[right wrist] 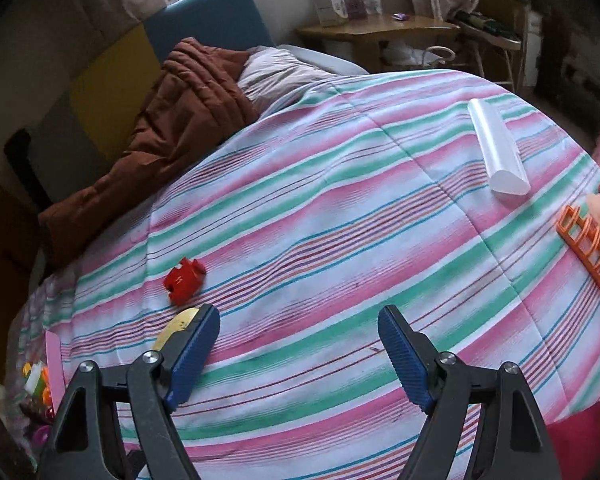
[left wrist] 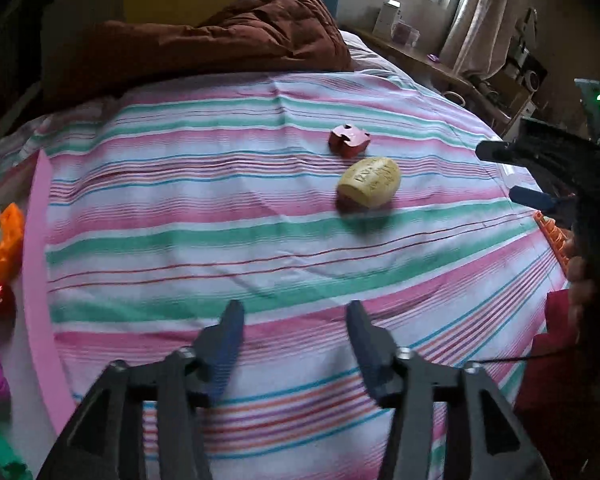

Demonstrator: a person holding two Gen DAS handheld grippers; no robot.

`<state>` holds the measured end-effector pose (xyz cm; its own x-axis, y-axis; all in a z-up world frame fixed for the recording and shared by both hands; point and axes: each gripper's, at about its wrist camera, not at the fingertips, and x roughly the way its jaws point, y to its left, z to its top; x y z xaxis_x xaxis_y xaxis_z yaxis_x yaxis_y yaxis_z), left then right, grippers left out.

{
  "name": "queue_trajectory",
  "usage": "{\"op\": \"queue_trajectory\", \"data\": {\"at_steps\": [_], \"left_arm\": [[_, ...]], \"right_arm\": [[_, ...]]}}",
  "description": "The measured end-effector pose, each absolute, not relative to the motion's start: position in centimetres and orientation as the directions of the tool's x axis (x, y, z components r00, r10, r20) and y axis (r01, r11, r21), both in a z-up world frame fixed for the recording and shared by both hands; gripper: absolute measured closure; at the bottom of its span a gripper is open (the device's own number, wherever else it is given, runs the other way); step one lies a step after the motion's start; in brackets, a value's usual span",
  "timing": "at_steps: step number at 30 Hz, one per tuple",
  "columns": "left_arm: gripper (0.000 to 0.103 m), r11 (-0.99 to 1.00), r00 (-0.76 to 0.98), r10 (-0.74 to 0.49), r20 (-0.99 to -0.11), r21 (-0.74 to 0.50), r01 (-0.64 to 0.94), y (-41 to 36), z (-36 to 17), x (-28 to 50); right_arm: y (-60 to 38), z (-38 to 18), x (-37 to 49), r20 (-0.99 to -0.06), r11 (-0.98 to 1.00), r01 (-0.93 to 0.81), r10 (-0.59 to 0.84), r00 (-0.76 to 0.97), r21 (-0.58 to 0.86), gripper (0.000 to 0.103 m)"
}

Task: Organize rigid objects
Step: 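Grasp the yellow egg-shaped mold with left gripper, then grasp the red numbered puzzle piece with right gripper while left gripper holds the mold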

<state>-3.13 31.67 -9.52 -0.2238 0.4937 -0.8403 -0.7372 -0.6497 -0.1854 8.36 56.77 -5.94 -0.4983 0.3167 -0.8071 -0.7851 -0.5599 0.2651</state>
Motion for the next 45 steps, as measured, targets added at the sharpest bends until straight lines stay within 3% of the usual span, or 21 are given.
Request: {"op": "queue_trajectory", "data": {"at_steps": [12, 24, 26, 28, 35, 45], "left_arm": [[0.041, -0.469, -0.186, 0.567, -0.802, -0.13, -0.873, 38.8, -6.5, -3.5], [0.041, -0.374, -0.171, 0.478, -0.862, -0.024, -0.927, 46.2, -10.1, -4.7], [0.046, -0.382, -0.163, 0.457, -0.874, -0.028, -0.924, 46.6, -11.2, -5.0], [0.059, -0.391, -0.187, 0.479, -0.858, -0.019, -0.92, 46.0, -11.1, -4.8], [0.059, -0.515, -0.26, 0.496, -0.828, -0.04, -0.856, 39.5, -11.0, -3.2], [0.059, -0.619, -0.346, 0.5, -0.794, -0.048, -0.784, 31.7, -11.0, -1.2]], "right_arm": [[57.0, -5.8, 8.7, -0.802, -0.542, -0.792, 0.32, -0.505, 0.282, 0.021], [57.5, -5.9, 8.4, -0.795, -0.534, -0.774, 0.278, -0.539, 0.339, 0.021], [57.4, -5.9, 8.2, -0.797, -0.539, -0.773, 0.276, -0.537, 0.334, 0.021], [57.4, -6.0, 8.2, -0.798, -0.543, -0.771, 0.273, -0.537, 0.333, 0.021], [57.0, -6.4, 7.8, -0.814, -0.563, -0.765, 0.257, -0.521, 0.312, 0.021], [53.8, -8.1, 4.1, -0.85, -0.717, -0.635, 0.113, -0.515, 0.289, 0.023]]}}
